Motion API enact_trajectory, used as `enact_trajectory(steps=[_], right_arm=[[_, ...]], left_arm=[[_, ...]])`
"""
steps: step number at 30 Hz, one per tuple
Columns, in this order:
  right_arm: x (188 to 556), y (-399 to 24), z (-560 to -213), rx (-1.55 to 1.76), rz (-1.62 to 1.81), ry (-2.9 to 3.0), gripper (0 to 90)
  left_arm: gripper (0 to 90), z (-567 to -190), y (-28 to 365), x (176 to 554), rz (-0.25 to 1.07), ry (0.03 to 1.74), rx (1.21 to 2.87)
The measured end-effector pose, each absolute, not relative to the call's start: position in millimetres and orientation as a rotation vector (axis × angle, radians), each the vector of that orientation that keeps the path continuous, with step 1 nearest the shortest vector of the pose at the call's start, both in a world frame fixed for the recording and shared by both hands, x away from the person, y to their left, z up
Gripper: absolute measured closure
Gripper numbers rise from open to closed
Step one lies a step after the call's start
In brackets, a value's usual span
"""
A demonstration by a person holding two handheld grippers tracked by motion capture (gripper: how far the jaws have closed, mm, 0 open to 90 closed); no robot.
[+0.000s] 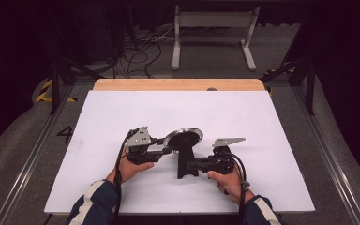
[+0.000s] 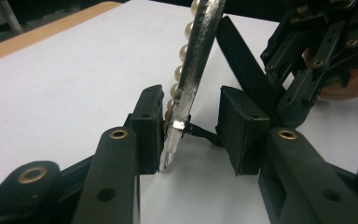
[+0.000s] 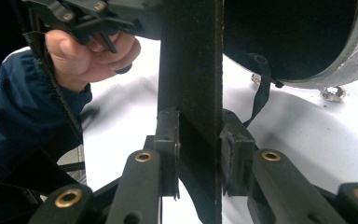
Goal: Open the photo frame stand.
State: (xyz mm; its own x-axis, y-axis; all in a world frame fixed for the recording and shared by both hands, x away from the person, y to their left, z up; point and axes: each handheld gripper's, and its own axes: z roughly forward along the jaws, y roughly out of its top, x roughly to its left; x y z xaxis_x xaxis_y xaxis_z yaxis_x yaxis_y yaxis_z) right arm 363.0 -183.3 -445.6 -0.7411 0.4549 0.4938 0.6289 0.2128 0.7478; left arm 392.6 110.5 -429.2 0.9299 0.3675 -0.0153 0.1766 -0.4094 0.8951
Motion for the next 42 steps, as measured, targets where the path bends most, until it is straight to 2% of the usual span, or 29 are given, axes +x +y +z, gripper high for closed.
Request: enact_trajectory(steps=[3,6,11,12,13,14,25,42], right_arm=[[361,-184,-446,-1.053,-1.547,-2.313,72.7],[359,-185,-447,-1.05,-1.535,-2.321,72.7],[357,-184,-447,-1.044,-1.526,-2.336,72.8],[357,-184,-447,-1.044,-1.526,-2.336,72.8],[357,-183,-447,-1.044,-1.524,-2.337,72.8],[357,-183,-447,-1.041,-1.523,-2.34,72.9],[359,-183,-447,-1.058,-1.52,-2.361,72.2],[368,-180,-448,-1.1,-1.504,-2.448,67.4]], left_arm=[[55.0,-444,101,393,0.253,0.384,2.116],[55.9,-453,96,394,0.244,0.403,2.129],[68.1,-457,90,396,0.313,0.418,2.153],[68.1,-458,89,396,0.326,0.428,2.155],[74.1,-459,89,397,0.335,0.442,2.148],[75.1,-460,89,398,0.328,0.438,2.142],[75.2,-459,84,396,0.464,0.466,2.168],[77.4,-458,85,397,0.535,0.496,2.188]])
